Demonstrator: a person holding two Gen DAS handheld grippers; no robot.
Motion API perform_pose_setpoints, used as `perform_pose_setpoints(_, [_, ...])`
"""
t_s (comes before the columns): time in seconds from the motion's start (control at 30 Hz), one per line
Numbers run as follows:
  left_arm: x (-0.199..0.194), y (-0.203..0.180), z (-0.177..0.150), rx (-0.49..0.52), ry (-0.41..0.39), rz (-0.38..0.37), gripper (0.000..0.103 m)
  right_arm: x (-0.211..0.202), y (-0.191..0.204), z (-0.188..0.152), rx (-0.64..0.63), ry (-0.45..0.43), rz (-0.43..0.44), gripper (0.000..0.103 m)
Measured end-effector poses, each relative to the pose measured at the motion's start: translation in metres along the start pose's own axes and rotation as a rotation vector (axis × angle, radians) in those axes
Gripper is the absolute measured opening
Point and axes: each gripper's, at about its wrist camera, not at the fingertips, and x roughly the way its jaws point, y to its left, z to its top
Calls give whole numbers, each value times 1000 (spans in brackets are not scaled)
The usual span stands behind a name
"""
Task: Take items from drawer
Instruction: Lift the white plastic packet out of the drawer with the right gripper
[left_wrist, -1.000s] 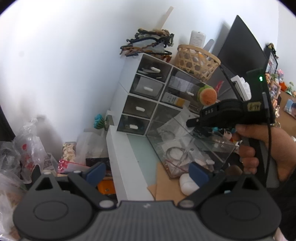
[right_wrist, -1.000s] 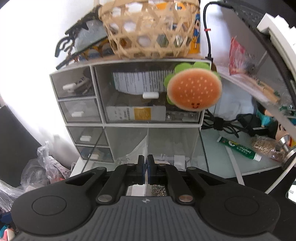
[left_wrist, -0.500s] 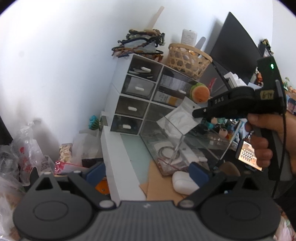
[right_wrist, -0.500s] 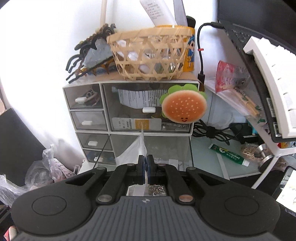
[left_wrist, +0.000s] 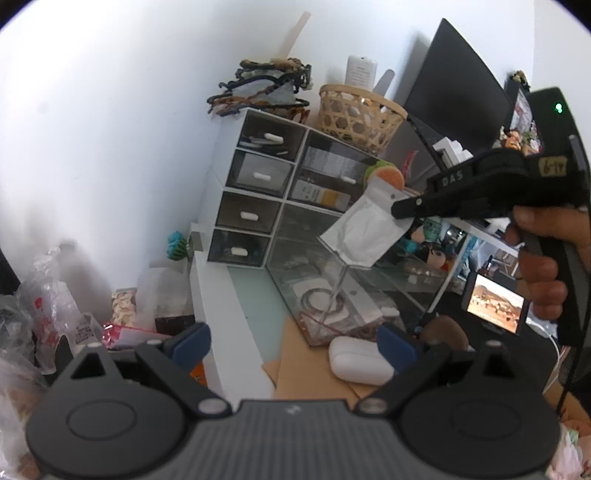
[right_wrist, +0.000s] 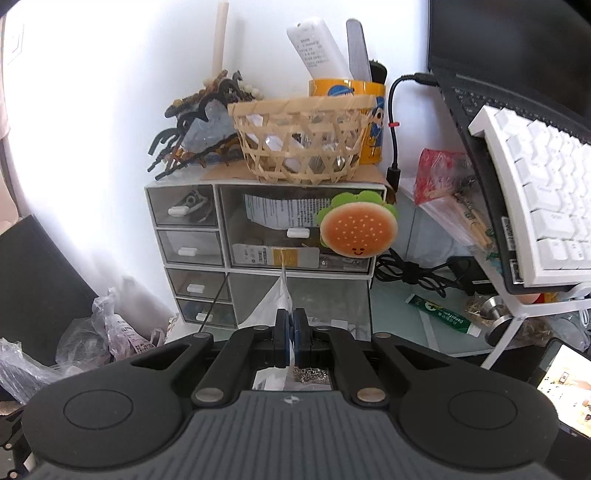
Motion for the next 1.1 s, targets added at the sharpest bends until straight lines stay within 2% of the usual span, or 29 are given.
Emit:
perform_pose_setpoints(0.43, [-5, -12, -2, 42, -1, -10, 98, -34, -1, -1, -2, -19, -9, 2])
perform_pose_setpoints(0.7, [-15, -15, 1, 50, -16, -4, 98, -64, 2, -3, 57, -73, 32, 2])
perform_pose_setpoints(1.1, [-33, -31, 7, 72, -52, -11, 98, -95, 1, -18, 92, -88, 64, 3])
